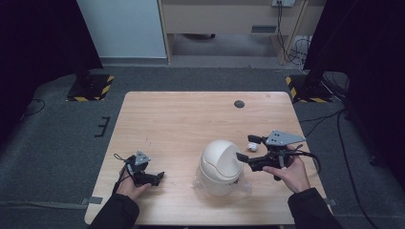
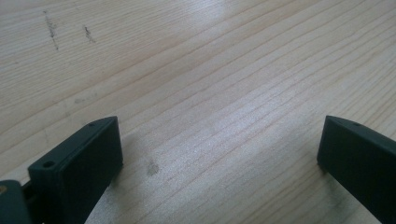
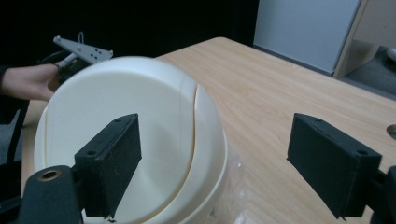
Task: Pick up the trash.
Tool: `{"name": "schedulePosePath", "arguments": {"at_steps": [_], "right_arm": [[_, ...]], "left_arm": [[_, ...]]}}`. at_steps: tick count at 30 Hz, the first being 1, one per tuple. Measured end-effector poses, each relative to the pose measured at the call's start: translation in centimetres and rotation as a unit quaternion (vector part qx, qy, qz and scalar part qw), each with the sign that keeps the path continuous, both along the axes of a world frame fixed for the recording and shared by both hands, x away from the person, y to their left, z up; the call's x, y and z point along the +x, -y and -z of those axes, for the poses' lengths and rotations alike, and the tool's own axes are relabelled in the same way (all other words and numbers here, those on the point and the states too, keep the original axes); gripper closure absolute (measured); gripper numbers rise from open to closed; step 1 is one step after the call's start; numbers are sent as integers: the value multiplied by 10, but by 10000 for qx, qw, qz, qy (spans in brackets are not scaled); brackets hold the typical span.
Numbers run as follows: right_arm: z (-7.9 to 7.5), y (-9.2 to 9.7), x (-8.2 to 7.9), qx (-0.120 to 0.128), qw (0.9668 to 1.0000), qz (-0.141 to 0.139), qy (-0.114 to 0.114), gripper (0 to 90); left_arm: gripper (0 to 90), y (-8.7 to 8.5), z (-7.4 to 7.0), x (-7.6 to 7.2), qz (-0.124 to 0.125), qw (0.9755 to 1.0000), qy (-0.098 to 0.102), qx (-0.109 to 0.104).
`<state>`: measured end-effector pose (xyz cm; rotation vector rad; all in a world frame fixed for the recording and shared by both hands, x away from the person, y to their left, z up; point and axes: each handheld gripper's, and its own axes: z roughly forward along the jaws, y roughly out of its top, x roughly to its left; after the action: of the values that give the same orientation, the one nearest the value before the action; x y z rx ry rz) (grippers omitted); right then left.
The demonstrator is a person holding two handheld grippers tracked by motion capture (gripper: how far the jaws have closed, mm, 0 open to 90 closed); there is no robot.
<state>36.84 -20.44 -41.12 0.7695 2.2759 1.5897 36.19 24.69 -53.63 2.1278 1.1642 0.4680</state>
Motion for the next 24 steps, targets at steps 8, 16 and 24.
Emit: {"name": "schedulePosePath", "arguments": {"at_steps": [8,16,24], "right_arm": [[7,-3,0,-111,9998,-103,-127,175],[14,-9,0,-386,9987,-216,-243,176],[20,-14,2,-550,9978,-185,-311,191]], "left_arm": [[0,0,0,0,-6,10000,1,-7],[0,0,0,0,0,10000,0,0],[0,0,0,0,0,10000,0,0]]}}
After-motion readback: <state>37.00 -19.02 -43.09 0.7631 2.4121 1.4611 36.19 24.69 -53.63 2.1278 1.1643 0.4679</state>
